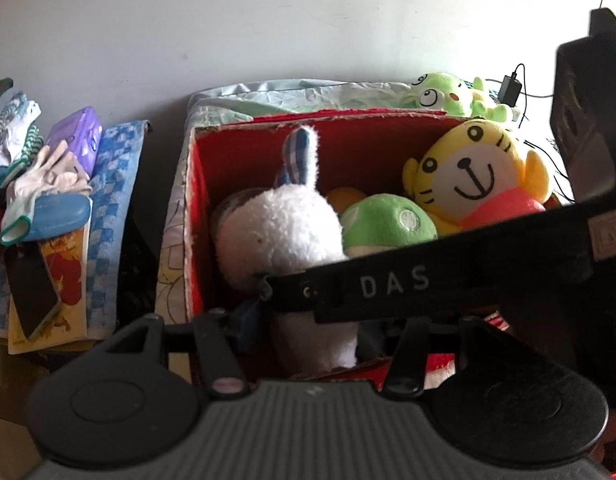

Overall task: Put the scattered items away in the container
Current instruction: 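Lower the white bunny into the red box and open the right gripper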

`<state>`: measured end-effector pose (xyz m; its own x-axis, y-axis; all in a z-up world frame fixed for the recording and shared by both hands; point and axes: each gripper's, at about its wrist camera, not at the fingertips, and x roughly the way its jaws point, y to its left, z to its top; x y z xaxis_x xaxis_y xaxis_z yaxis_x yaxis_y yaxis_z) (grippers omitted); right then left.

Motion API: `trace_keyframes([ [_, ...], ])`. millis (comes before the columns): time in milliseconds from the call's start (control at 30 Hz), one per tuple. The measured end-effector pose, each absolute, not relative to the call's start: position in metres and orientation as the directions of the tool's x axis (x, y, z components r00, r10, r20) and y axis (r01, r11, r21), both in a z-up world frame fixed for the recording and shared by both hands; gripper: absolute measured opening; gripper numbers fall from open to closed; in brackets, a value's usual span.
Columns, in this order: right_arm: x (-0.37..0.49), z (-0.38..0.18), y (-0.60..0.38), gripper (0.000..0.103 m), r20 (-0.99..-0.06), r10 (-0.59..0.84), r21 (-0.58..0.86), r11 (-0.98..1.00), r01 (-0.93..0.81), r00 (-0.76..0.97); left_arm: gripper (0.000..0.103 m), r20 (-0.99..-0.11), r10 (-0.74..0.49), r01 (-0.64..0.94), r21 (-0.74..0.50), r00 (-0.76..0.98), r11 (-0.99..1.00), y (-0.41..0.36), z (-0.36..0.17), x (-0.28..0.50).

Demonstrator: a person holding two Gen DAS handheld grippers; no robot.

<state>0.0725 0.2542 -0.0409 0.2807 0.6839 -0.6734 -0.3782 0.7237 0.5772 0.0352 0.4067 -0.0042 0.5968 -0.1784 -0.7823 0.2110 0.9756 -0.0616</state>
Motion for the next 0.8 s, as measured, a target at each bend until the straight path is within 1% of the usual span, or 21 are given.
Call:
trace_keyframes([
  [67, 0.071, -0.04, 0.251, 0.048, -0.668, 0.687, 0.586, 0.723, -0.367, 0.287, 0.053, -0.785, -0.165, 0.202, -0.051, 0.597, 0.978, 0.405, -0.005, 0.036],
  [200, 0.069, -0.036, 0.235, 0.057, -0.627, 0.715, 0.637, 0.7, -0.324, 0.31, 0.053, -0.784, -0.158, 0.197, -0.046, 0.6, 0.979, 0.405, -0.005, 0.037],
  [233, 0.068, -0.035, 0.231, 0.057, -0.616, 0.72, 0.646, 0.694, -0.317, 0.32, 0.053, -0.785, -0.155, 0.194, -0.045, 0.6, 0.98, 0.405, -0.006, 0.037],
  [300, 0.067, -0.032, 0.224, 0.054, -0.608, 0.719, 0.654, 0.694, -0.3, 0.337, 0.053, -0.79, -0.146, 0.186, -0.041, 0.596, 0.982, 0.404, -0.006, 0.038],
  [333, 0.066, -0.031, 0.223, 0.051, -0.615, 0.71, 0.646, 0.703, -0.296, 0.344, 0.053, -0.792, -0.143, 0.183, -0.041, 0.593, 0.982, 0.404, -0.006, 0.039],
  [367, 0.065, -0.029, 0.224, 0.045, -0.627, 0.694, 0.628, 0.719, -0.297, 0.354, 0.053, -0.794, -0.143, 0.181, -0.042, 0.591, 0.983, 0.404, -0.006, 0.039],
  [400, 0.064, -0.026, 0.226, 0.044, -0.637, 0.681, 0.611, 0.732, -0.302, 0.361, 0.053, -0.795, -0.144, 0.179, -0.045, 0.589, 0.983, 0.404, -0.006, 0.04],
  [600, 0.061, -0.016, 0.234, 0.044, -0.671, 0.628, 0.535, 0.778, -0.328, 0.395, 0.053, -0.788, -0.142, 0.176, -0.044, 0.6, 0.983, 0.405, -0.002, 0.035],
  [800, 0.057, -0.011, 0.232, 0.044, -0.672, 0.607, 0.503, 0.795, -0.34, 0.425, 0.054, -0.783, -0.119, 0.148, -0.034, 0.61, 0.988, 0.405, 0.001, 0.031],
])
